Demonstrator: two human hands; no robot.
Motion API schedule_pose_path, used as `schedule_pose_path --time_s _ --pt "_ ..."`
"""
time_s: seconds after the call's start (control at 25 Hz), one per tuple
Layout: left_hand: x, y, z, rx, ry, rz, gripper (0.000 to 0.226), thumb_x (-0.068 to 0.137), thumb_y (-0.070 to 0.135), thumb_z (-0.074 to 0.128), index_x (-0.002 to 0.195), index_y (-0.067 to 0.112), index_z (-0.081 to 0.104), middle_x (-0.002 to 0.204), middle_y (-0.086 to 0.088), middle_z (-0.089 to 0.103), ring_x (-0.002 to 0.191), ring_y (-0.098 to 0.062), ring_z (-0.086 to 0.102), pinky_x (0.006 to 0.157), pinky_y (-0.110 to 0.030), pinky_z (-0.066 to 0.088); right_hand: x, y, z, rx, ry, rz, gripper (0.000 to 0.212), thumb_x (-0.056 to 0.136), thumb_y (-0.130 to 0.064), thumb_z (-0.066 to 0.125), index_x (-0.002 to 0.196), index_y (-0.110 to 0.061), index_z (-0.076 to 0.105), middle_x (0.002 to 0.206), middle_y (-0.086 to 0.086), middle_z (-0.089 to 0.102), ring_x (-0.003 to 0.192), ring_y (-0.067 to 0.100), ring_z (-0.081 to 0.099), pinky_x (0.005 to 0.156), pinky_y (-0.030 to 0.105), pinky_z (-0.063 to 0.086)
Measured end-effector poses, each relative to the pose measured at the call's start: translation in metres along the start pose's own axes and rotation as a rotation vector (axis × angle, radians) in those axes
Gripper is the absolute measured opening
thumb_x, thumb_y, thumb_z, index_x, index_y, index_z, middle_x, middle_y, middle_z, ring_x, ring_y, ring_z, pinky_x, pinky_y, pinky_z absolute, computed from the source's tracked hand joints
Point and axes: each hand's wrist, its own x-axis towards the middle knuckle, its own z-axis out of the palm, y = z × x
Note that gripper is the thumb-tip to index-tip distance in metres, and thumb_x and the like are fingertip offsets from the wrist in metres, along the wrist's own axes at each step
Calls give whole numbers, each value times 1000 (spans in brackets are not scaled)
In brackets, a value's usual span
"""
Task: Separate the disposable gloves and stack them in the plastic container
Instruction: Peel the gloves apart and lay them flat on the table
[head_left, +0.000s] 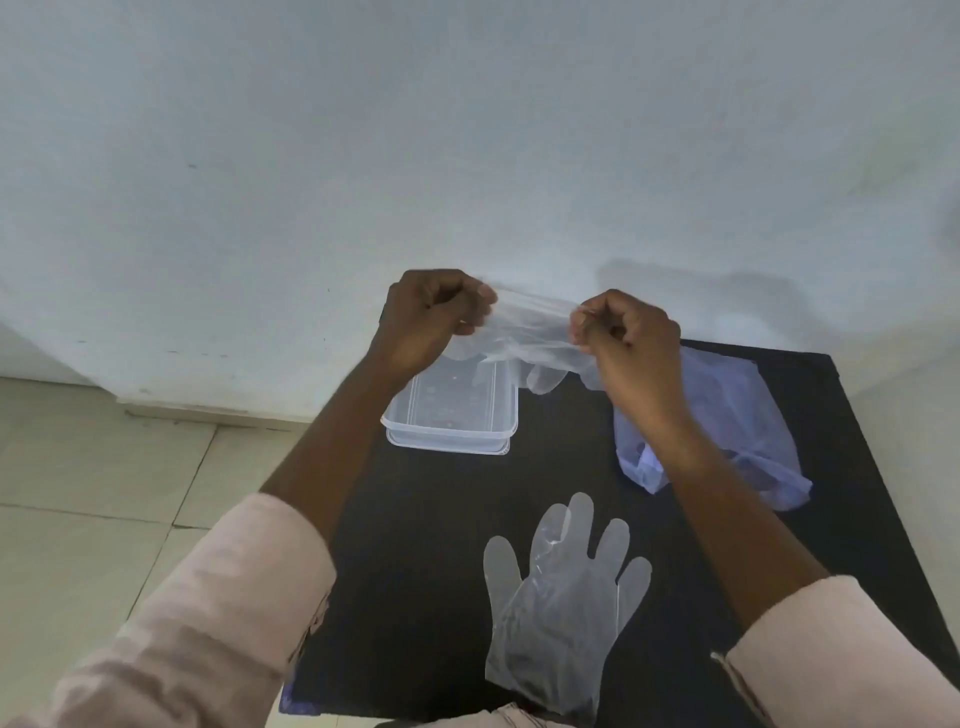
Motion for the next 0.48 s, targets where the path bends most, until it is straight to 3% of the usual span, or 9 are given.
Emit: schedule_pose_path --time_s 0.12,0.28,0.48 --pt "-63 -30 -13 28 66 1 19 91 22 67 87 7 76 82 -12 74 79 -28 70 78 -39 59 -58 4 21 -66 -22 -144 10 92 -16 61 86 -10 67 77 -2 68 68 -2 60 63 5 42" --pt "-150 -86 -35 154 110 -6 11 88 25 68 88 18 76 81 5 74 77 -13 69 71 -25 54 -140 31 64 -51 -94 -170 13 89 -18 62 95 -9 69 89 2 71 77 5 63 73 7 49" --pt "-219 -171 -60 315 44 26 18 83 21 69 86 6 76 91 -5 75 87 -15 71 79 -31 58 -222 75 126 -79 -254 -140 10 87 -11 65 96 -8 69 88 5 72 80 5 64 78 2 45"
